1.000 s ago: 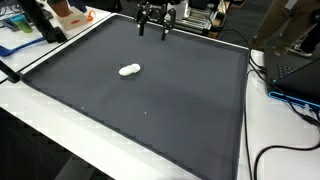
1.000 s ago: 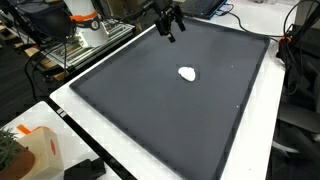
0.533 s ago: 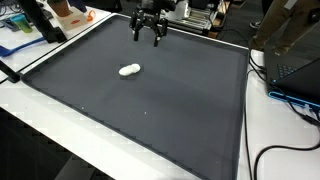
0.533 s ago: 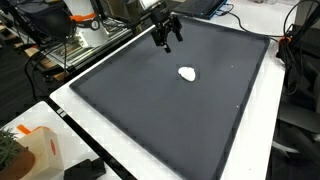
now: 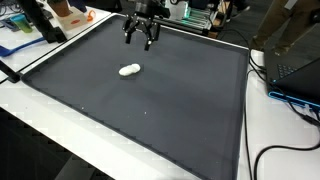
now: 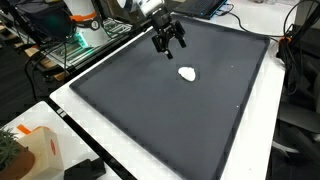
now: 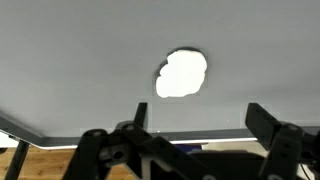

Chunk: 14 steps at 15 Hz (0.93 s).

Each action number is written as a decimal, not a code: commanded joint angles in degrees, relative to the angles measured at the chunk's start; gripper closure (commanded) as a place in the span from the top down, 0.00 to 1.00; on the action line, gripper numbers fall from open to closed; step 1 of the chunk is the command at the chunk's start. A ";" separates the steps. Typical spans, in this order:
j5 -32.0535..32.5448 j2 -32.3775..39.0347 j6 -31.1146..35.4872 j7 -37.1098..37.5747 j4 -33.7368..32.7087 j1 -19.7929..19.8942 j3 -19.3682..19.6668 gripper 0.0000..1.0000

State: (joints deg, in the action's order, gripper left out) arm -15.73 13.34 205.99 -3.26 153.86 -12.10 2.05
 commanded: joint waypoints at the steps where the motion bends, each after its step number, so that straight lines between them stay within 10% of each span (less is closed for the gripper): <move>1: 0.13 5.07 1.91 1.84 -2.61 1.29 -0.47 1.00; 14: -3.78 4.22 -4.26 -1.83 -5.75 -2.03 2.09 1.00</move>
State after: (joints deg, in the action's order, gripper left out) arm -17.07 17.41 204.94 -3.13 149.77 -12.22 2.62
